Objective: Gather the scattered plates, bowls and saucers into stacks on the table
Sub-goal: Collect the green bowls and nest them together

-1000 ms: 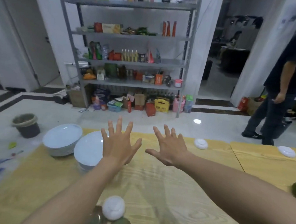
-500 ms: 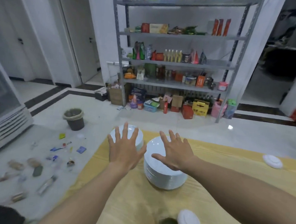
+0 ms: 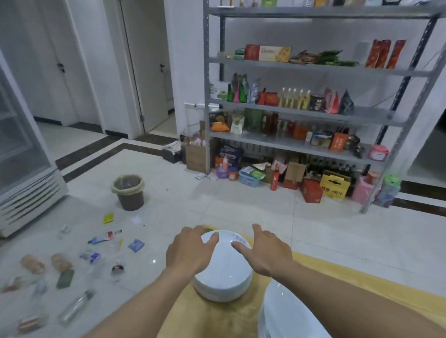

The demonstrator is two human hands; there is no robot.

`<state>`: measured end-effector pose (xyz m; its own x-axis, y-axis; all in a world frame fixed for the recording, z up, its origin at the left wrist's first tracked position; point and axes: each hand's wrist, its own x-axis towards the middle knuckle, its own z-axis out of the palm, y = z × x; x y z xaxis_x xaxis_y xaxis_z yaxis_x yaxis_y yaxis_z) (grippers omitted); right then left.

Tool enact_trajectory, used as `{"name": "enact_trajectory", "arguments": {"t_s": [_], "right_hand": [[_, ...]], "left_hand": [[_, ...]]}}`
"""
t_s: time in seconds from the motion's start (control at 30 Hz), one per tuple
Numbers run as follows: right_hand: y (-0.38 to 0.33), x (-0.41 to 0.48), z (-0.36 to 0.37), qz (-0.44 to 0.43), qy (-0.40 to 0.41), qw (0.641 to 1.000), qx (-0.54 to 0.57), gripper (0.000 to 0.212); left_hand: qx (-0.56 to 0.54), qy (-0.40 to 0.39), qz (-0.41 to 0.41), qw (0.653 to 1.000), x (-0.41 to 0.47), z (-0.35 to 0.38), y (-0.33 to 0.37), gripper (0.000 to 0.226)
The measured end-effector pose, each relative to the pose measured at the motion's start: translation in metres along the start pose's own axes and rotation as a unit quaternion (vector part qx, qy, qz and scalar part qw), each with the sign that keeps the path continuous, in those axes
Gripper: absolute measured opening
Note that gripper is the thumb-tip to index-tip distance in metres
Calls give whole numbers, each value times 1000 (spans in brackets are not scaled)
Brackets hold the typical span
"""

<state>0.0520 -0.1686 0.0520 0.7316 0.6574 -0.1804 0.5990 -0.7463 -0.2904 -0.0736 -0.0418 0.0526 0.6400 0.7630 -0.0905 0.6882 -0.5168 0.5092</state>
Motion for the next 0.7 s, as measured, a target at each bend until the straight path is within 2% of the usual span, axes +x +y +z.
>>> {"name": "enact_trajectory", "arguments": {"t_s": [0.2, 0.27, 0.37, 0.5, 0.57, 0.7], "right_hand": [[-22, 67, 19, 88, -32, 985, 145, 79], [-28, 90, 27, 127, -41, 969, 208, 75], [-35, 128, 39, 173, -39, 943, 281, 53], [-42, 181, 51, 200, -46, 922, 328, 49], [-46, 206, 59, 211, -60, 917, 333, 54], [-49, 256, 85, 221, -119, 907, 338, 52]], "left_hand": [[-122, -82, -95, 985, 97, 1, -26, 34], [-217, -110, -163, 956, 128, 9, -37, 37], [-321, -157, -239, 903, 167, 22, -50, 35], [-347, -212, -291, 866, 211, 43, -67, 28], [-361, -225, -316, 848, 231, 56, -75, 27], [-373, -231, -354, 826, 267, 85, -90, 34]]}}
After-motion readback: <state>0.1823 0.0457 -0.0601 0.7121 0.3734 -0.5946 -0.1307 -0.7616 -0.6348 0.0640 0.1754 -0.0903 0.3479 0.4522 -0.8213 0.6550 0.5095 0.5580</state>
